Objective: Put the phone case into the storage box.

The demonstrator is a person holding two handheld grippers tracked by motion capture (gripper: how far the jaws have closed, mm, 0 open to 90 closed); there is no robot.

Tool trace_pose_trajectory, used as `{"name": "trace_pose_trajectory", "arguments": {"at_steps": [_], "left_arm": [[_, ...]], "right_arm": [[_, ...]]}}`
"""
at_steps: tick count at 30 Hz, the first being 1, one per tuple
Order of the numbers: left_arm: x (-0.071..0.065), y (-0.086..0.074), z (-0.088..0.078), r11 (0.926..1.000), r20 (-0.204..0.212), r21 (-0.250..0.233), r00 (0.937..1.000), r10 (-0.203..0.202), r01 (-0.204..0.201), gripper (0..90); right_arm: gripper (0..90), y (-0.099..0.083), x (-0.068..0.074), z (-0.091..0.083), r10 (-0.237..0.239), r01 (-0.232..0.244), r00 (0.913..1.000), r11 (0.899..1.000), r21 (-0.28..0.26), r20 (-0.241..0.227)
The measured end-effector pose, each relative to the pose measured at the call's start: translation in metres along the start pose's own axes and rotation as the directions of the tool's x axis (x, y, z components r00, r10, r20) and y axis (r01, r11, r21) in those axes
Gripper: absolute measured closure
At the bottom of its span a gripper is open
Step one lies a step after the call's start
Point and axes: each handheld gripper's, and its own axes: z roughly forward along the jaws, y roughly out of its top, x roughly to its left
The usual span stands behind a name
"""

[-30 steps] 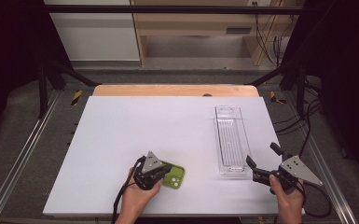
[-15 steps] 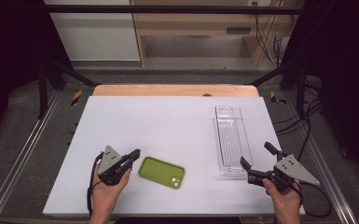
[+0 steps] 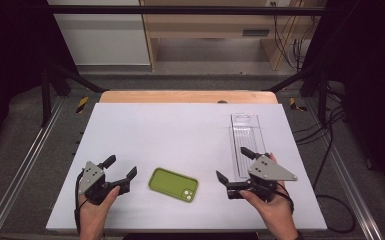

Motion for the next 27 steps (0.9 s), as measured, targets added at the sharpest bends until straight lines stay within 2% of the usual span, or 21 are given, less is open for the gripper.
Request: {"name": "trace_pose_trajectory", "arguments": {"at_steps": [1,3,4,5,7,8,10,11,13,14,15,17,18,19,22,23,25,27], "left_arm": [[0.0,0.0,0.0,1.0,0.0,0.0,1.0,0.0,0.0,8.1],[0.001,0.0,0.0,0.9999,0.0,-0.01,1.0,-0.001,0.001,6.6],[0.002,0.0,-0.001,0.9999,-0.005,-0.016,1.0,-0.003,0.003,5.5],[0.002,0.0,-0.001,0.9999,-0.005,-0.016,1.0,-0.003,0.003,5.4],[0.002,0.0,-0.001,0.9998,0.0,-0.02,1.0,-0.006,0.006,5.1],[0.003,0.0,0.0,0.9998,0.005,-0.016,1.0,-0.008,0.008,5.0],[0.003,-0.001,0.0,0.9999,0.006,-0.014,0.9999,-0.009,0.009,4.9],[0.003,-0.001,0.001,0.9998,0.013,-0.016,0.9998,-0.014,0.015,5.0],[0.003,-0.001,0.0,0.9997,0.014,-0.017,0.9998,-0.015,0.015,5.0],[0.003,-0.001,0.0,0.9997,0.016,-0.017,0.9998,-0.015,0.016,5.0],[0.003,-0.001,0.0,0.9997,0.018,-0.016,0.9997,-0.016,0.017,5.0],[0.003,-0.001,0.0,0.9997,0.023,-0.02,0.9996,-0.015,0.016,5.0],[0.002,0.0,0.0,0.9997,0.031,-0.022,0.9995,-0.009,0.01,4.9],[0.002,0.0,0.0,0.9997,0.031,-0.022,0.9995,-0.009,0.01,4.9],[0.002,-0.001,0.002,0.9999,0.038,-0.013,0.9993,-0.005,0.006,4.9],[0.002,-0.001,0.003,0.9999,0.041,-0.011,0.9992,-0.004,0.005,4.9],[0.002,-0.001,0.003,0.9999,0.04,-0.01,0.9992,-0.005,0.005,4.9],[0.001,-0.001,0.002,0.9999,0.041,-0.012,0.9991,-0.004,0.005,4.9]], "right_arm": [[2.9,0.0,0.0,0.0,0.0,0.0,1.0,1.0,0.0,0.0],[3.5,0.001,0.007,0.013,0.003,-0.002,0.9995,0.999,0.037,-0.032],[3.7,0.001,0.015,0.026,0.009,-0.004,0.9974,0.997,0.071,-0.071],[3.7,0.001,0.015,0.026,0.009,-0.004,0.9974,0.997,0.071,-0.071],[3.8,-0.002,0.024,0.038,0.009,0.003,0.9947,0.994,0.108,-0.103],[3.9,-0.006,0.032,0.05,0.012,0.006,0.9918,0.99,0.142,-0.127],[4.1,-0.009,0.035,0.055,0.017,0.005,0.9902,0.988,0.157,-0.139],[4.5,-0.016,0.04,0.066,0.038,-0.007,0.9857,0.982,0.19,-0.164],[4.5,-0.02,0.042,0.071,0.048,-0.011,0.9832,0.979,0.203,-0.176],[4.7,-0.027,0.046,0.08,0.058,-0.011,0.9792,0.972,0.236,-0.195],[4.7,-0.027,0.046,0.08,0.058,-0.011,0.9792,0.972,0.236,-0.195],[4.8,-0.034,0.05,0.087,0.061,-0.004,0.9763,0.964,0.264,-0.207],[5.0,-0.039,0.053,0.094,0.062,0.007,0.9722,0.957,0.291,-0.226],[4.9,-0.041,0.054,0.096,0.056,0.018,0.9704,0.953,0.301,-0.235],[5.2,-0.046,0.056,0.102,0.051,0.031,0.9681,0.947,0.321,-0.245],[5.4,-0.049,0.056,0.107,0.055,0.037,0.9659,0.938,0.344,-0.253],[5.6,-0.052,0.057,0.112,0.043,0.054,0.9661,0.93,0.363,-0.254],[5.8,-0.054,0.057,0.113,0.038,0.061,0.9663,0.927,0.371,-0.255]]}}
